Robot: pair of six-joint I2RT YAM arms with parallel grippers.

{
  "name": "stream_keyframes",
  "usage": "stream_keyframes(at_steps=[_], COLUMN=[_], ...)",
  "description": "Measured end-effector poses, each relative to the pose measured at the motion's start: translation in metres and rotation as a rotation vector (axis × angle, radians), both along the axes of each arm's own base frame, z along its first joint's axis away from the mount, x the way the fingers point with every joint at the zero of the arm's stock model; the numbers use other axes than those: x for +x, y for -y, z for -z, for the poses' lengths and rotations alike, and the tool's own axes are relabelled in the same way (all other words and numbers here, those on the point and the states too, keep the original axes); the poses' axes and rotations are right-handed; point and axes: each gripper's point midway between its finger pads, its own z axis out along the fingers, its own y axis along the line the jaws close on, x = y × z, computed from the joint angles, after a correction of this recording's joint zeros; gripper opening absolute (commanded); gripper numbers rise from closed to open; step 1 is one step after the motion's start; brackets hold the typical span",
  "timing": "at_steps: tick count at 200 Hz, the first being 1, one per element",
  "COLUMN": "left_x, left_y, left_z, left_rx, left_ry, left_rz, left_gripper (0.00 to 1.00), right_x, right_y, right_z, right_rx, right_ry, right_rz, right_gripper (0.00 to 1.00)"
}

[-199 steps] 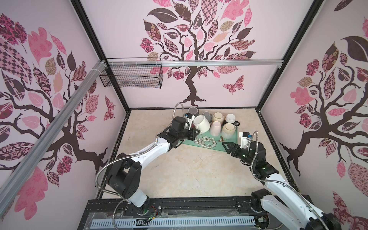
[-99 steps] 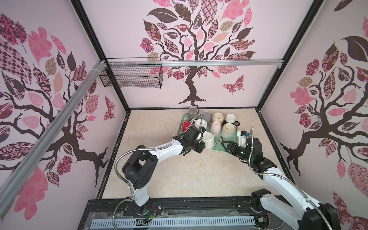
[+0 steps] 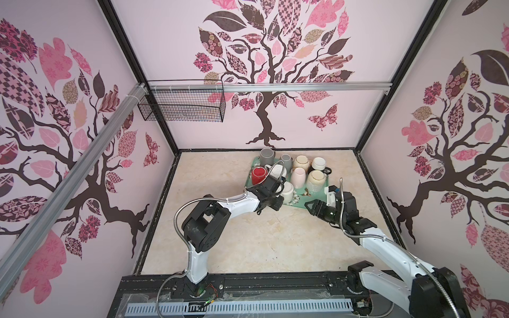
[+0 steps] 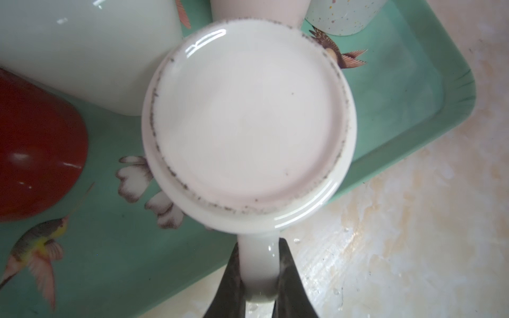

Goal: Turn the mug right side up
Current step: Place the mug on the tray, then pick up the mug from the tray.

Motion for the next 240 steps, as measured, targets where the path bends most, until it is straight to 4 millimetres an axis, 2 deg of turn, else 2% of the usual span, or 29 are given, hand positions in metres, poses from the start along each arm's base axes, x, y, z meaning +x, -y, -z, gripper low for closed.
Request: stream_keyframes(at_steps=[26, 45, 73, 103, 166, 189, 200, 230, 240], left_x=[0.007, 0.010, 0.013, 0.016, 0.018, 0.018, 0.018, 0.019, 0.020], left_y=[0.001, -0.004, -0.012, -0.019, -0.013, -0.013, -0.013, -0.008, -0.010], left_z=[0.000, 0.001, 0.001, 0.002, -0.007, -0.007, -0.008, -0.013, -0.013], left_rx=[0.015, 0.027, 0.028, 0.026, -0.006, -0.005, -0.007, -0.018, -0.018], left_ry=[0.019, 0.020, -0.006, -0.030, -0.042, -0.045, -0.047, -0.039, -0.041], left_rz=[-0.010, -0.052, -0.106, -0.138, -0.144, -0.144, -0.145, -0.128, -0.138], left_gripper=[0.36, 0.42, 0.44, 0.42, 0.43, 0.37, 0.31, 0.01, 0.00], right_x=[0.000, 0.000, -0.001, -0.001, -0.001, -0.002, -0.002, -0.002, -0.002], right_y=[0.000, 0.000, 0.000, 0.000, -0.001, -0.002, -0.002, -0.002, -0.002], right_z=[0.004, 0.006, 0.011, 0.013, 0.017, 0.017, 0.018, 0.018, 0.018], right_rx=[-0.008, -0.010, -0.015, -0.019, -0.023, -0.022, -0.021, -0.022, -0.022], right_ry=[-0.011, -0.018, -0.033, -0.038, -0.049, -0.050, -0.051, -0.053, -0.053], right_rz=[-0.003, -0.003, -0.007, -0.011, -0.021, -0.023, -0.024, -0.024, -0.024], right_gripper=[0.67, 0.67, 0.66, 0.66, 0.66, 0.66, 0.66, 0.66, 0.66])
